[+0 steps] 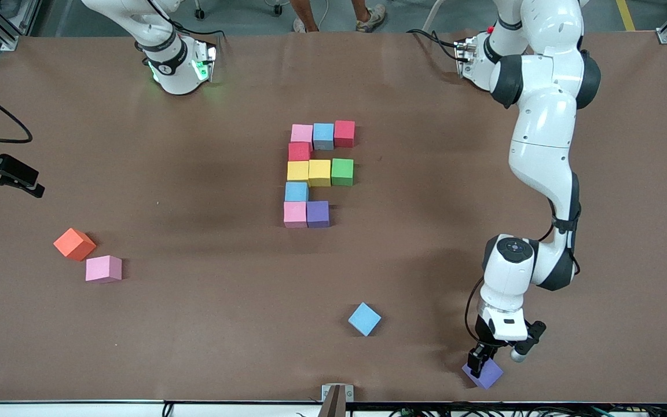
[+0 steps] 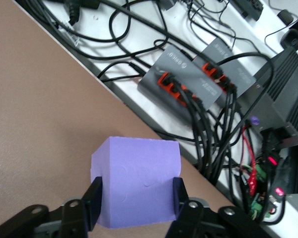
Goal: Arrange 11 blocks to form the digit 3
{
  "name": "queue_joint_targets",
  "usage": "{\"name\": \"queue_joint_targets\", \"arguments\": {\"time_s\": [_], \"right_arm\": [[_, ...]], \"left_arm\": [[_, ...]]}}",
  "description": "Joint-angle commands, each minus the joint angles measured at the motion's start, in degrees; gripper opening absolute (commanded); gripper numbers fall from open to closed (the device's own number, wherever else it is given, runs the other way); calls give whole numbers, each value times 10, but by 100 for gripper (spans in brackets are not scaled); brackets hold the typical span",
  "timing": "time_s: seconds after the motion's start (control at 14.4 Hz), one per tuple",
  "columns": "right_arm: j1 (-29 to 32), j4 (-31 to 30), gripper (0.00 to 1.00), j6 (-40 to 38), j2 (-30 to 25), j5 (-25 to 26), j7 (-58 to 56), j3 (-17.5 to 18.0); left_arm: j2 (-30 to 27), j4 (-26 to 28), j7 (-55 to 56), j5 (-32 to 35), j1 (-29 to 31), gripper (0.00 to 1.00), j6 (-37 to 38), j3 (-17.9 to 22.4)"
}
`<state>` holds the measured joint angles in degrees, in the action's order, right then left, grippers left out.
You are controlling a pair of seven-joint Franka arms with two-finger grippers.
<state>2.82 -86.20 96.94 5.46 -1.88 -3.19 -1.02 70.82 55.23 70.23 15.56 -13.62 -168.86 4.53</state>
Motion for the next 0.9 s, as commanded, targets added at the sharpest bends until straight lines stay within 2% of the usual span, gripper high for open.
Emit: {"name": "queue_joint_targets", "arguments": {"time_s": [0.0,0.21,0.42,0.69,0.83], "right_arm": [[5,3,100,2,2,5,0,4],[5,4,100,1,2,5,0,4],[4,3,100,-3,2,5,-3,4],[10,3,100,-6,2,5,-4,2],[17,3,100,-6,2,5,-4,3]], "left_arm": [[-29,-1,3,-7,-4,0,36,-1],[-60,1,7,-7,-16,1,107,3],[-104,1,30,-10,-31,1,242,-2],[-122,11,174,-5,-58,1,314,-5],[-134,15,215,-4,-83,1,400,-5]]}}
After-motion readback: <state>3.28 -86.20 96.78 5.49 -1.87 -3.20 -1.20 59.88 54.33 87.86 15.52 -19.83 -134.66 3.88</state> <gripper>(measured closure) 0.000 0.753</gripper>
